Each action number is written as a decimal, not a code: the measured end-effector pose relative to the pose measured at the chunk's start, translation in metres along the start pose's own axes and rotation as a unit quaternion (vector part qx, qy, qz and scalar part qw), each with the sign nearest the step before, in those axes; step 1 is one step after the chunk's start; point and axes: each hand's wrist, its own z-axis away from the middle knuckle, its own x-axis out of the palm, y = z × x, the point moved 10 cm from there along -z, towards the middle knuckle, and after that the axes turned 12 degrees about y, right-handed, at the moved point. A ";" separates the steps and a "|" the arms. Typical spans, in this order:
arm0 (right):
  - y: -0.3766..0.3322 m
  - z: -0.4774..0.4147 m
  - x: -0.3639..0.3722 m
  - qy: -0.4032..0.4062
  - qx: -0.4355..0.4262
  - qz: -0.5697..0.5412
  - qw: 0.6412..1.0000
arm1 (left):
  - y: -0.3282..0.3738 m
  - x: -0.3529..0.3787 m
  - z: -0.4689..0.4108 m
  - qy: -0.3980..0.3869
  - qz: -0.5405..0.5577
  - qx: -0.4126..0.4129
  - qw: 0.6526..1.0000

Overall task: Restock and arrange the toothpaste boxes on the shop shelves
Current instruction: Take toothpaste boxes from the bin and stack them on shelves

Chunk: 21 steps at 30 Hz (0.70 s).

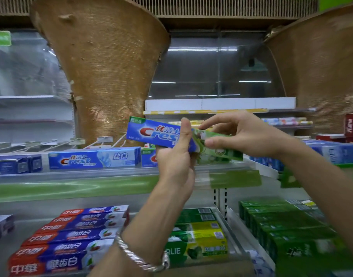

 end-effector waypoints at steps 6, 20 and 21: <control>0.033 0.001 -0.020 0.008 0.047 0.007 0.999 | 0.083 -0.044 -0.029 0.090 -0.102 0.209 0.969; 0.057 0.004 0.020 0.000 0.041 0.142 0.989 | 0.069 -0.025 -0.050 -0.039 -0.549 0.223 0.805; 0.059 0.004 0.019 0.002 0.055 0.150 0.987 | 0.066 -0.025 -0.052 -0.040 -0.557 0.205 0.804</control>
